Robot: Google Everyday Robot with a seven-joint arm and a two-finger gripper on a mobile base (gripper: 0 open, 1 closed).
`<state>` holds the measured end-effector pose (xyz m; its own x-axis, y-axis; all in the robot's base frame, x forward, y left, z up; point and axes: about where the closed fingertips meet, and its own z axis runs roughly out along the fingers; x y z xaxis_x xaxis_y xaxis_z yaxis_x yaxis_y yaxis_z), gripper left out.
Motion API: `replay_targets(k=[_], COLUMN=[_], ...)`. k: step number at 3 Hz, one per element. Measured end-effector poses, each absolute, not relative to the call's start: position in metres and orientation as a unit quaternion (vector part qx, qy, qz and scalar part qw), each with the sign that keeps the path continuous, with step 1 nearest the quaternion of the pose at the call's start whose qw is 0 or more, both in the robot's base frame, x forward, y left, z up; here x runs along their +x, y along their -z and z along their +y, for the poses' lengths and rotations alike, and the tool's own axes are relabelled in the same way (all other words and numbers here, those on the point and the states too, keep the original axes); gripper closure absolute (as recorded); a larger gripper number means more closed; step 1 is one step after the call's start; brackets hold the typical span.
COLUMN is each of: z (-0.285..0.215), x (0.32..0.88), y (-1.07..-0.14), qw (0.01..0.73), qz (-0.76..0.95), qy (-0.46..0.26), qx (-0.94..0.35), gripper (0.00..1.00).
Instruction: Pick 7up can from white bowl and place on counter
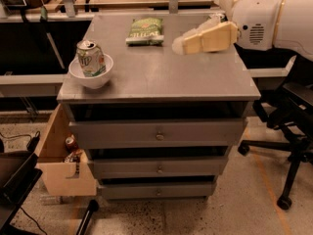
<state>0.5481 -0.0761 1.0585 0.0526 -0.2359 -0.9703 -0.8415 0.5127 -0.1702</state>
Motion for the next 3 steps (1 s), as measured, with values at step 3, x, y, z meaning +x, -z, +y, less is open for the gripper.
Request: replay_targets(k=[3], z=[0.049], x=[0.608], y=[-1.006], qw=[0.567], qz=[0.616], qy=[-0.279], qx=[-0.471], gripper=[0.00])
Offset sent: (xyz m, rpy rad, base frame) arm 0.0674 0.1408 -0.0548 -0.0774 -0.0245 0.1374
